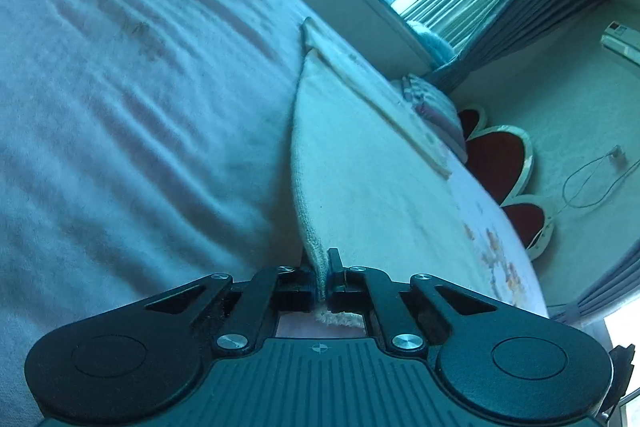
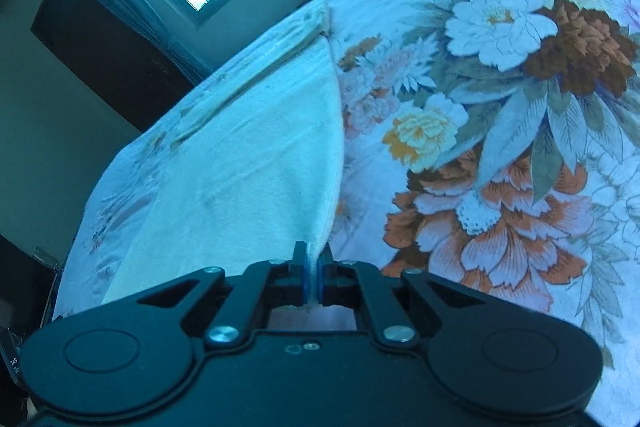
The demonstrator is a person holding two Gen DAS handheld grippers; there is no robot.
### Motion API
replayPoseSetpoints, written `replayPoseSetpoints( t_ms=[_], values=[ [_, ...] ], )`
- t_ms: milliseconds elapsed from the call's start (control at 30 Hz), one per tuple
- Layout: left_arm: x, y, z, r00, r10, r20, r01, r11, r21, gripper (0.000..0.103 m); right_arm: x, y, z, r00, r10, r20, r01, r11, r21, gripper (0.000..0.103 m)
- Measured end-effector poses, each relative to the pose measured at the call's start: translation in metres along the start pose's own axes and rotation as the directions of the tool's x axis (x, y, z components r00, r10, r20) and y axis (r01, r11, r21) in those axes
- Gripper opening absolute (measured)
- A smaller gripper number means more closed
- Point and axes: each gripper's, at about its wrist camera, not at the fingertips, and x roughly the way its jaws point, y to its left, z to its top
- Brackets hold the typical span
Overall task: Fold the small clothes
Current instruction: 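Grasp the sweater hem with the left gripper while the right gripper grasps the hem, then lift the hem with both grippers and carry it toward the collar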
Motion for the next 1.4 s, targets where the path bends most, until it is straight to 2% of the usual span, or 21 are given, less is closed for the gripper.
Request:
replayPoseSetpoints(
  t_ms=[33, 167, 233, 367, 400, 567, 733, 900, 1233, 1400],
  values=[
    [0.004, 0.005, -0.003, 1.000, 0.001, -0.017, -0.001, 1.000, -0.012, 0.004, 0.009, -0.006, -0.002, 0.999, -0.036, -0.039, 0.037, 0.999, 0.008, 0.004],
    [0.003, 0.006, -0.004, 1.000, 0.000, -0.012, 0.000, 1.000, -0.014, 0.004, 0.008, -0.012, -0.002, 0.999, 0.002, -0.044, 0.000, 0.999, 0.054, 0.006],
    [0.006, 0.003, -0.002, 1.000, 0.007, -0.019, -0.007, 1.000, -0.002, 0.006, 0.009, -0.011, -0.002, 0.999, 0.011, -0.043, -0.009, 0.999, 0.044, 0.010],
    [0.010, -0.001, 0.000, 0.999, 0.030, -0.020, -0.030, 0.999, 0.023, 0.005, 0.008, -0.012, -0.006, 0.999, 0.018, -0.027, -0.017, 0.999, 0.038, 0.009],
    [0.010, -0.004, 0.000, 0.999, 0.039, -0.018, -0.039, 0.998, 0.039, 0.004, 0.007, -0.011, -0.006, 1.000, 0.004, -0.024, -0.003, 1.000, 0.029, 0.004],
    [0.002, -0.012, 0.000, 0.999, 0.050, 0.001, -0.050, 0.995, 0.082, 0.004, 0.003, 0.004, -0.009, 0.998, -0.058, 0.009, 0.058, 0.996, -0.073, 0.005],
    [-0.010, -0.010, 0.004, 0.999, 0.031, 0.016, -0.033, 0.995, 0.093, 0.004, -0.001, 0.005, -0.007, 0.998, -0.057, 0.021, 0.058, 0.995, -0.077, 0.005],
    [-0.020, -0.019, 0.007, 0.998, 0.043, 0.034, -0.047, 0.990, 0.133, 0.004, -0.010, 0.013, -0.004, 0.998, -0.047, 0.052, 0.052, 0.994, -0.096, 0.005],
    [-0.044, -0.046, 0.043, 0.992, -0.056, 0.110, 0.038, 0.986, 0.161, 0.004, -0.039, 0.037, 0.028, 0.987, -0.003, 0.158, 0.026, 0.989, -0.143, 0.005],
    [-0.041, -0.061, 0.069, 0.985, -0.083, 0.150, 0.057, 0.984, 0.166, 0.004, -0.041, 0.053, 0.054, 0.979, 0.023, 0.201, 0.014, 0.984, -0.179, 0.005]
  ],
)
